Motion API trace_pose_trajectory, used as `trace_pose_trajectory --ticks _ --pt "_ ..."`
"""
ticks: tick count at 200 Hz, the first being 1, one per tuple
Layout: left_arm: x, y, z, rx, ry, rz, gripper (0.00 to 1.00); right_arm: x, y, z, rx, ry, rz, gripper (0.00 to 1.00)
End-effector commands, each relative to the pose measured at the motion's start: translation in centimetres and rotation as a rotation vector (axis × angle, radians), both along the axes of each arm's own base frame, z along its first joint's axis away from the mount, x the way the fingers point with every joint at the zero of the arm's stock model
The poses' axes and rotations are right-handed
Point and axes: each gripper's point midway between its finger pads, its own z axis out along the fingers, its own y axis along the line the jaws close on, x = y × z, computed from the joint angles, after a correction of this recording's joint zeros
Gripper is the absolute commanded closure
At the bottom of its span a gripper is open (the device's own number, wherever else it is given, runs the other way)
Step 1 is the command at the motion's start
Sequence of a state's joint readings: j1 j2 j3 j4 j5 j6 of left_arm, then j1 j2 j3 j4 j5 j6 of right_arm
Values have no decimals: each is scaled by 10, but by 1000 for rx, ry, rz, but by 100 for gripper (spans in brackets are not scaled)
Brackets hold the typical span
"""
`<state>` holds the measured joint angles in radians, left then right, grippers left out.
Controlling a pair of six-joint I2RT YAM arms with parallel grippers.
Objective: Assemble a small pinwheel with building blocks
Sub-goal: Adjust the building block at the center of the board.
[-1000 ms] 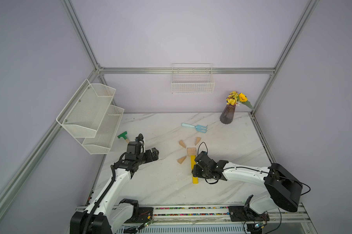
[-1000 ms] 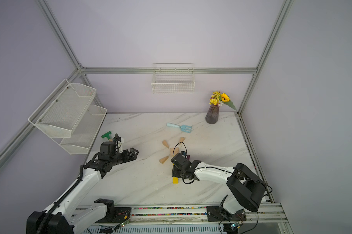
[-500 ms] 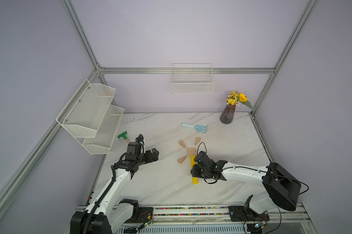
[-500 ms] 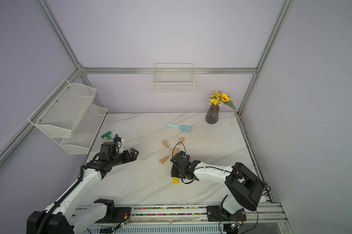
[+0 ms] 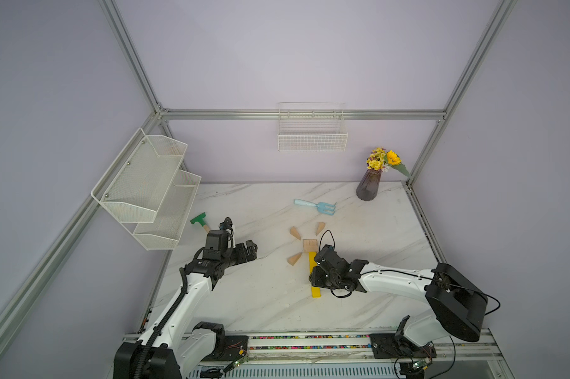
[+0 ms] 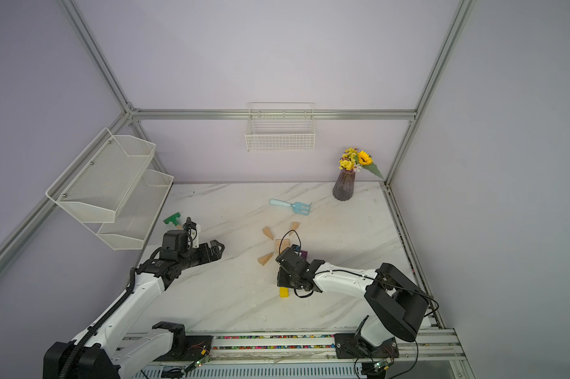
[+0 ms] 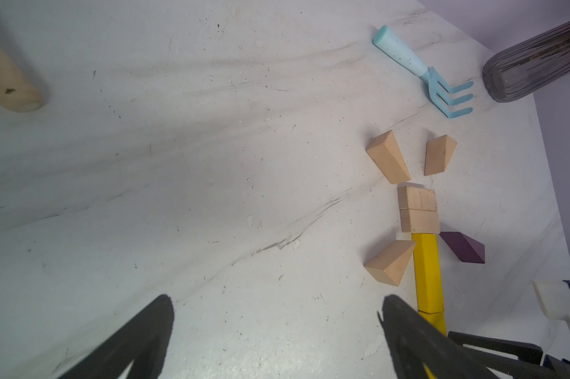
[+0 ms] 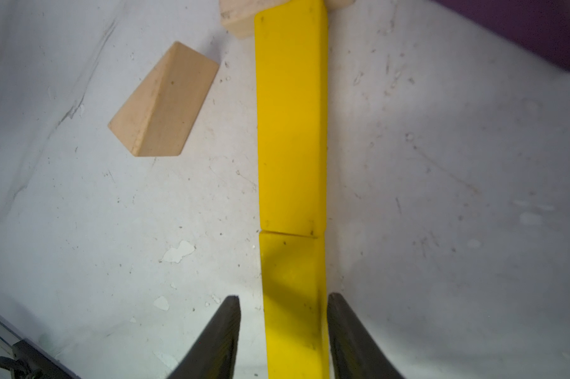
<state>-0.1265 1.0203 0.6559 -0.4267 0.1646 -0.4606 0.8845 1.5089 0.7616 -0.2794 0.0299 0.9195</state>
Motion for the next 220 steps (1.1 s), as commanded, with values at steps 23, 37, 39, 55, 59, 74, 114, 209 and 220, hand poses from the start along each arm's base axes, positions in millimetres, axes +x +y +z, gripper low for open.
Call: trace_pose_trajectory --ticks 23,37,39,55,59,74,114,209,220 --pt "5 0 11 -11 -49 5 0 -15 -3 27 -84 -53 48 56" --pt "5 0 11 -11 -50 5 0 -29 -4 23 -108 -44 79 71" --pt "5 0 11 -11 -49 4 0 -32 -4 22 -112 -42 85 74" --pt "4 0 10 -11 -46 4 0 -49 -3 18 -122 -33 118 91" --pt "5 0 10 -10 -47 3 0 -53 -3 16 -123 -30 122 95" --pt "4 0 10 -10 -47 5 0 -67 -2 11 -132 -16 145 100" --pt "4 1 8 -9 -43 6 0 -81 5 -1 -142 6 178 100" --pt "3 0 6 -11 -38 5 0 -71 9 -14 -188 9 113 100" --pt "3 0 5 -10 -38 5 0 -70 9 -14 -192 7 110 100"
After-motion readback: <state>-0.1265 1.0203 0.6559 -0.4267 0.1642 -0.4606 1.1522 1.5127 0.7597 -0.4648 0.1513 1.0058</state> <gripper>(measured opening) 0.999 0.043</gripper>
